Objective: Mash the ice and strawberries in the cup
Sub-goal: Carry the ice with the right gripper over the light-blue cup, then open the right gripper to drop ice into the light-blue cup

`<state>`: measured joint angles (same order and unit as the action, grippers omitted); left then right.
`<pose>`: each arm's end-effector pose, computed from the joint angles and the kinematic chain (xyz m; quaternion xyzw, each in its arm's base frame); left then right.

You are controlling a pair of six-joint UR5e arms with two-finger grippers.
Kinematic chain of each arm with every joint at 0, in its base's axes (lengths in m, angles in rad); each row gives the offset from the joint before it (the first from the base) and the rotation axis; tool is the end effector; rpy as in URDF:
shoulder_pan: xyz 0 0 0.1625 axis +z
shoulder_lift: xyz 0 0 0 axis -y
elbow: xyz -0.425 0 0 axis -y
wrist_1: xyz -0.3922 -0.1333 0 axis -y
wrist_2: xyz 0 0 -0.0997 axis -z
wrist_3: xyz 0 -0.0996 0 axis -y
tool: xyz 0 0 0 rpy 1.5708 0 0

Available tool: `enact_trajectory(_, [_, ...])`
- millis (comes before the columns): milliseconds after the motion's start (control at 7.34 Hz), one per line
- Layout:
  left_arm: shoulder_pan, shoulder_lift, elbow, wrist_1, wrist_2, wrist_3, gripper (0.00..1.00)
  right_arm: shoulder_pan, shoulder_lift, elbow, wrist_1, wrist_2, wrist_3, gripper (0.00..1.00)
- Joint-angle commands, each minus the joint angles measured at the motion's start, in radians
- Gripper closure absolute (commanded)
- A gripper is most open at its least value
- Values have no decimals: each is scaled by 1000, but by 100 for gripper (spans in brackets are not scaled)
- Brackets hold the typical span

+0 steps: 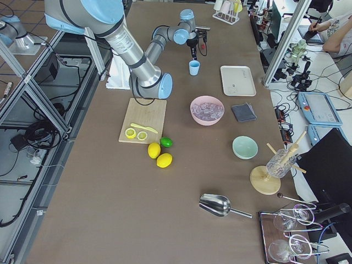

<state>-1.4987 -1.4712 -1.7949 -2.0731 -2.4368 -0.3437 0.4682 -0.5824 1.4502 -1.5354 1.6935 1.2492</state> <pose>-0.0237 -0.4684 0.5305 0.1914 0.4483 0.0113 0.8731 -0.6127 -0.4456 0.0800 0.1167 -0.4233 0.0391 0.8976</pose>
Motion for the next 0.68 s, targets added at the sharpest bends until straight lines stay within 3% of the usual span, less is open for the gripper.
enact_trajectory(0, [0, 0, 2, -1, -1, 3, 2, 6, -7, -10, 1, -2, -2, 29])
enact_trajectory(273, [0, -3, -3, -5, -1, -6, 2, 19, -5, 2, 0, -3, 1, 8])
enact_trajectory(409, [2, -6, 5, -5, -1, -5, 2, 67, -25, 62, -29, 55, -7, 11])
enact_trajectory(545, [2, -12, 6, -5, -1, -3, 2, 142, -98, 167, -66, 178, -52, 18])
